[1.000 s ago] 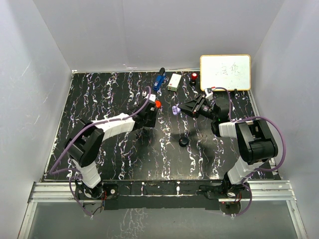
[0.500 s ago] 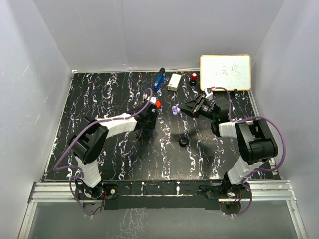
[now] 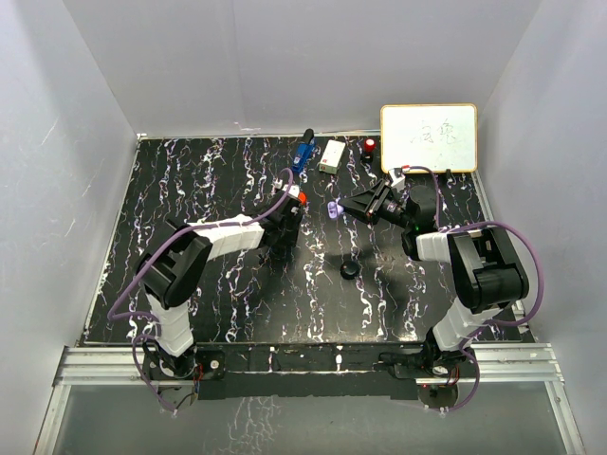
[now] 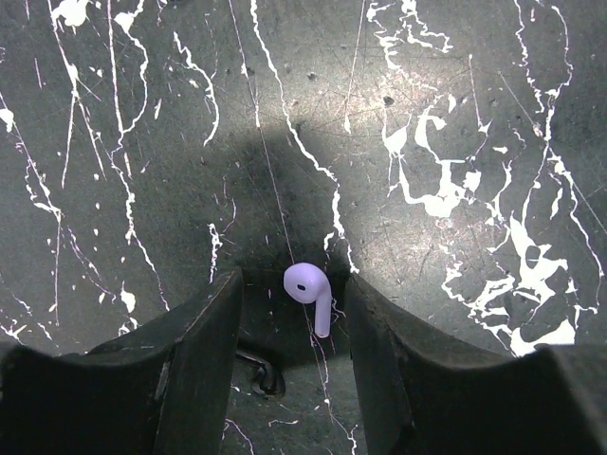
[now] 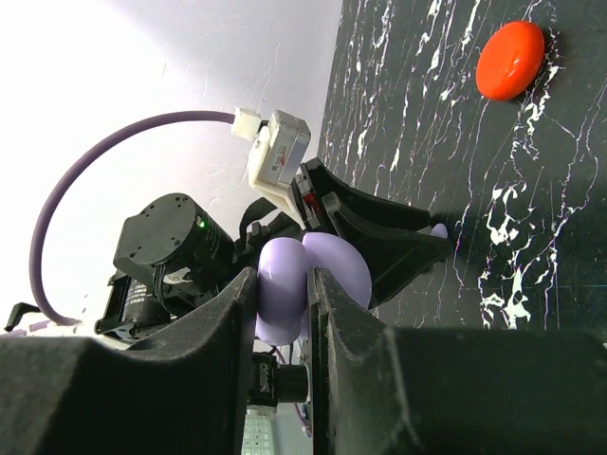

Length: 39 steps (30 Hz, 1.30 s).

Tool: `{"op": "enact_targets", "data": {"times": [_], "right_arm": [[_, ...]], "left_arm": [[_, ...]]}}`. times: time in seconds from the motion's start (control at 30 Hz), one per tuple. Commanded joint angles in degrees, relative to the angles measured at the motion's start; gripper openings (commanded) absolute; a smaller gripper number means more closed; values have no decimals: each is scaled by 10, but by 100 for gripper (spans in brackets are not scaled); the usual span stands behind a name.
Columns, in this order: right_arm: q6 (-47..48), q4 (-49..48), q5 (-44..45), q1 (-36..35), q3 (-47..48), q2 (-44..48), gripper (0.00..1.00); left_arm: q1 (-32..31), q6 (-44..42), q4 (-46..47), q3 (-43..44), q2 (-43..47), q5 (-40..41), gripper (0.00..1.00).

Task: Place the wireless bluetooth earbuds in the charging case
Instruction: Pick up the earbud from the center of the board.

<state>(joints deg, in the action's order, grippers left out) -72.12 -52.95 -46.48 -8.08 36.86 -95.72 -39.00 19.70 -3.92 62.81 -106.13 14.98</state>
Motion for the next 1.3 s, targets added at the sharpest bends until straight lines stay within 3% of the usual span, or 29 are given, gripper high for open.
{"op": "enact_targets", "data": {"times": [0.0,0.6,0.9,1.07,1.27], "right_arm": [[-2,-46,-4,4,-2,1,0],[-5,-49,-4,4,-4,2,0],[-3,-50,-3,3,-6,-2,0],[1,-41,-4,4,-4,-4,0],[4,-28,-3,4,-4,-6,0]], "left_arm": [[-2,1,-17,14,-10,1,45],[-3,7,-21,-8,-5,-17,22],[-2,3,-11,-7,23,-16,2],[-3,-5,51,-25,73,-28,0],[-3,-6,223,-106,169,-58,0]]}}
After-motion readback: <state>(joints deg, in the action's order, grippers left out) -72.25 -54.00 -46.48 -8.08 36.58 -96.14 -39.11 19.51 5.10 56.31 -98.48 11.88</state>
